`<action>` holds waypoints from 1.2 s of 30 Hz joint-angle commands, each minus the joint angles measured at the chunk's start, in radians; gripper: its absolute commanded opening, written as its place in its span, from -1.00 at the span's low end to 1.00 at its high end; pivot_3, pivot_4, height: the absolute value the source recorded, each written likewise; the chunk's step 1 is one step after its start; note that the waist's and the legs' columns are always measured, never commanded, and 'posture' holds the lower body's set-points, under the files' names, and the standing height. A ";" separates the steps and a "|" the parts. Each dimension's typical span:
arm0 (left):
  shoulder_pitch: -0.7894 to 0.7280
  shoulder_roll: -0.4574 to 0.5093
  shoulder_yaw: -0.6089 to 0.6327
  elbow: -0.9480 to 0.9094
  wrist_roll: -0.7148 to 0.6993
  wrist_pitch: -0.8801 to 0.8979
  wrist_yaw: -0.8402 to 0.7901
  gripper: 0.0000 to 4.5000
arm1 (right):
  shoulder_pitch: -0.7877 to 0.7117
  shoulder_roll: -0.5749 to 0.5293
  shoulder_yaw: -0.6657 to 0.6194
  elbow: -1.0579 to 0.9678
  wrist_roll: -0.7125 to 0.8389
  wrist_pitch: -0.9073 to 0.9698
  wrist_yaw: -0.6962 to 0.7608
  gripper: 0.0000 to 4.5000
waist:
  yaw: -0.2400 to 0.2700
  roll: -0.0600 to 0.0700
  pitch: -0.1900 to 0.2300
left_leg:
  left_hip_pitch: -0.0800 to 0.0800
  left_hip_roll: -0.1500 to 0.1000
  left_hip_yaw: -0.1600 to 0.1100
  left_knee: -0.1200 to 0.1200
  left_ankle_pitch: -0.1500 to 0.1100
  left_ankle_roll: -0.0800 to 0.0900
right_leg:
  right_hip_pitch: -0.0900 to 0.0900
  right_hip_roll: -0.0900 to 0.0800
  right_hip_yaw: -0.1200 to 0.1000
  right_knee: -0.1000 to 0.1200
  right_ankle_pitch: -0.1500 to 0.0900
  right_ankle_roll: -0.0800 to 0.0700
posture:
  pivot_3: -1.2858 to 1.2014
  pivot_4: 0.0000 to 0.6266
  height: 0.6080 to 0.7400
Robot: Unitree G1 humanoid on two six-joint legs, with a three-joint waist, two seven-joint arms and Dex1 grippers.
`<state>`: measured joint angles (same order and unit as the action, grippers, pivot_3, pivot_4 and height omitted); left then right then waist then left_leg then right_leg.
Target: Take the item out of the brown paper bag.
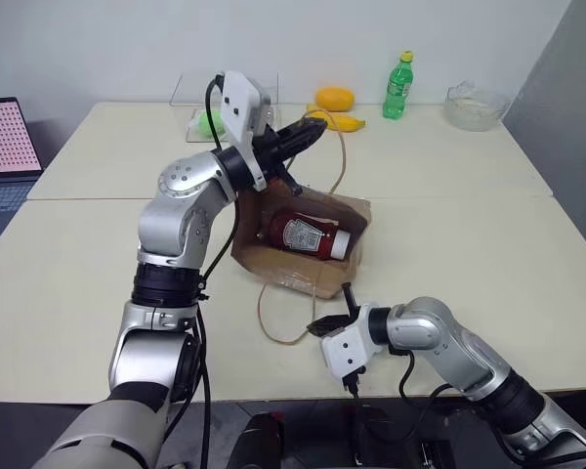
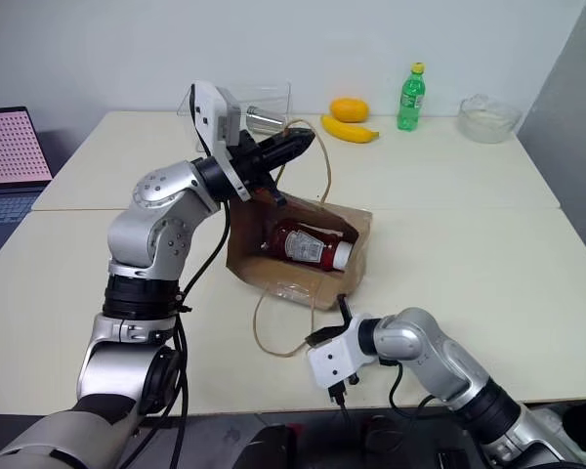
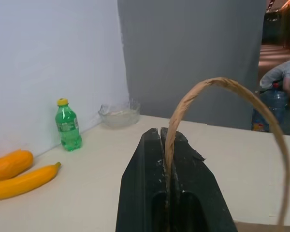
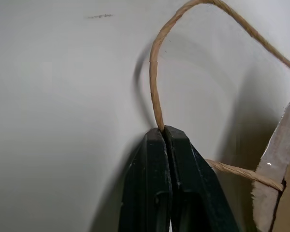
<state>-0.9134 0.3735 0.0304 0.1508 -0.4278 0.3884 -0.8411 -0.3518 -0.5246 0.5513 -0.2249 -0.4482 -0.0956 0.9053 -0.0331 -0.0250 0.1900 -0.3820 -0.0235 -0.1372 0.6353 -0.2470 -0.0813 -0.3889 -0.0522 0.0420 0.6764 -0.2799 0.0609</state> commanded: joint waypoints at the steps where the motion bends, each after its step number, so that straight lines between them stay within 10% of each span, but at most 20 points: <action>1: -0.009 0.043 0.005 -0.047 -0.053 0.028 -0.098 -1.00 | 0.002 0.012 -0.083 -0.102 0.077 0.093 0.016 -0.98 | 0.000 0.000 0.000 | 0.000 0.000 0.000 0.000 0.000 0.000 | 0.000 0.000 0.000 0.000 0.000 0.000 | 0.03 -0.52 1.00; 13: 0.024 0.053 -0.008 -0.116 -0.105 0.118 -0.168 -1.00 | 0.034 -0.072 -0.402 -0.485 0.473 0.633 0.158 0.84 | 0.001 0.000 0.000 | -0.001 0.000 -0.001 0.000 -0.001 0.002 | 0.000 0.000 0.000 0.000 0.000 0.000 | 0.03 -0.52 1.00; 20: 0.021 0.039 0.010 -0.127 -0.144 0.173 -0.157 -1.00 | -0.055 -0.119 -0.535 -0.612 0.740 0.909 0.118 0.84 | -0.005 0.000 0.000 | -0.001 0.000 0.000 0.000 -0.002 0.004 | 0.000 0.000 0.000 0.000 0.000 0.000 | 0.03 -0.52 1.00; 36: 0.005 0.026 0.042 -0.129 -0.213 0.231 -0.110 -1.00 | -0.414 0.077 -0.100 -0.264 0.549 1.105 -0.285 0.84 | -0.007 0.000 0.000 | -0.002 0.000 -0.001 0.000 -0.001 0.002 | -0.002 -0.001 0.000 0.001 0.000 0.000 | 0.03 -0.52 1.00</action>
<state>-0.8835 0.3983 0.0510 0.0663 -0.6168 0.6253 -0.9510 -0.7450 -0.4387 0.4271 -0.5015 0.1337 1.0118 0.6431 -0.0405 -0.0249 0.1901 -0.3843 -0.0238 -0.1380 0.6354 -0.2483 -0.0789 -0.3914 -0.0528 0.0418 0.6770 -0.2799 0.0608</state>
